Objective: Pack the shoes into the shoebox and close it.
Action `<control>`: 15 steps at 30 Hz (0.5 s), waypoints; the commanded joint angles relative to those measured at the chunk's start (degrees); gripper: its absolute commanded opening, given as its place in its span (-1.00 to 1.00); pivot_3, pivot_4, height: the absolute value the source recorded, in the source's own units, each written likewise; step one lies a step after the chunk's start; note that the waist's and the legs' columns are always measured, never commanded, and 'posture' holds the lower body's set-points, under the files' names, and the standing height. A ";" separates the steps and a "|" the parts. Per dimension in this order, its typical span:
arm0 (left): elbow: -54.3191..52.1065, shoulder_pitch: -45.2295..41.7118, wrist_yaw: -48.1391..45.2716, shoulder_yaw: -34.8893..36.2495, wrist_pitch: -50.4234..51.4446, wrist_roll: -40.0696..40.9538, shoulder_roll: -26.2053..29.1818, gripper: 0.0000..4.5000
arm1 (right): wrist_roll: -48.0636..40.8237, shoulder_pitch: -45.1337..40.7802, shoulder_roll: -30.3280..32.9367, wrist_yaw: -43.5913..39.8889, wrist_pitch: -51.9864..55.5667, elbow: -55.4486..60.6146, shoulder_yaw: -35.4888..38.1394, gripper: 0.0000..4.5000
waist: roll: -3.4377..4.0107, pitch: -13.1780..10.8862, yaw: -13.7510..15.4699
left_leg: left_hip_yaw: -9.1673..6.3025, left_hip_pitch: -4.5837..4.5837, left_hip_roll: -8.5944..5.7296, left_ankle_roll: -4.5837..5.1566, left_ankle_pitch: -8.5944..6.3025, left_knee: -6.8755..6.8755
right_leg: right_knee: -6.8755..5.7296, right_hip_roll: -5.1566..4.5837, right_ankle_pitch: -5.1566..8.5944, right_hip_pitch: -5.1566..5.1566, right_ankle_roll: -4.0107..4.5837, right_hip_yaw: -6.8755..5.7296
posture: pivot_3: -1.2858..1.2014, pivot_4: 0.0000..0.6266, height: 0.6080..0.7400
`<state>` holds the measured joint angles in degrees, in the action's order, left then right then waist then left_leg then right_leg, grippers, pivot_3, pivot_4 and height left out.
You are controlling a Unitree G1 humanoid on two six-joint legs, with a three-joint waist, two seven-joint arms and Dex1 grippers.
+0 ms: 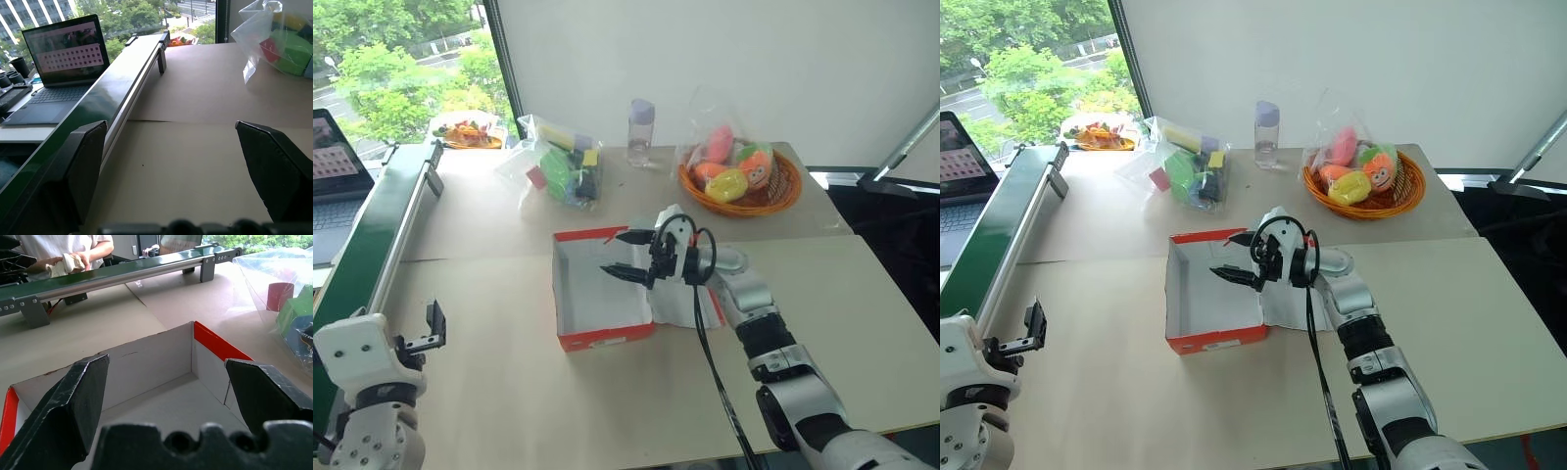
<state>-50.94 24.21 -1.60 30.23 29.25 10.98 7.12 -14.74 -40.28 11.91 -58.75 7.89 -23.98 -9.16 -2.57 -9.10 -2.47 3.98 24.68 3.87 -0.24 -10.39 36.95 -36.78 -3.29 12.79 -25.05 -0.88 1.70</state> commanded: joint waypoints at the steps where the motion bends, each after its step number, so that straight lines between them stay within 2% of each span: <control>1: -0.31 -0.82 1.19 1.17 1.32 -0.81 0.81 1.00 | 0.07 -2.11 -0.22 -0.02 -1.47 1.06 0.39 0.99 | 0.00 0.00 0.01 | 0.00 0.00 0.00 0.00 0.00 0.00 | 0.00 0.00 0.00 0.00 0.00 0.00 | 0.03 -0.52 1.00; 8: 1.89 -2.65 0.72 3.27 5.44 1.77 1.77 1.00 | 1.25 -3.17 0.32 1.15 0.15 1.89 0.33 0.99 | 0.00 0.00 0.00 | 0.00 0.00 0.00 0.00 0.00 0.00 | -0.01 0.01 0.00 0.00 -0.01 0.00 | 0.03 -0.52 1.00; 15: 3.44 -4.36 -0.48 5.63 13.25 3.64 6.34 1.00 | 4.09 -3.66 -0.14 4.16 -3.52 1.14 0.04 0.99 | 0.00 0.00 0.01 | 0.00 -0.01 0.00 0.00 0.00 0.00 | -0.03 0.01 0.00 -0.01 0.00 0.00 | 0.03 -0.52 1.00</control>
<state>-47.27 20.25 -1.82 34.23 40.85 14.00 12.53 -11.14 -42.28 11.84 -54.94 6.65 -24.13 -9.54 -2.57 -9.10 -2.46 3.97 24.66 3.87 -0.24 -10.39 36.95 -36.82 -3.28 12.79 -25.07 -0.88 1.70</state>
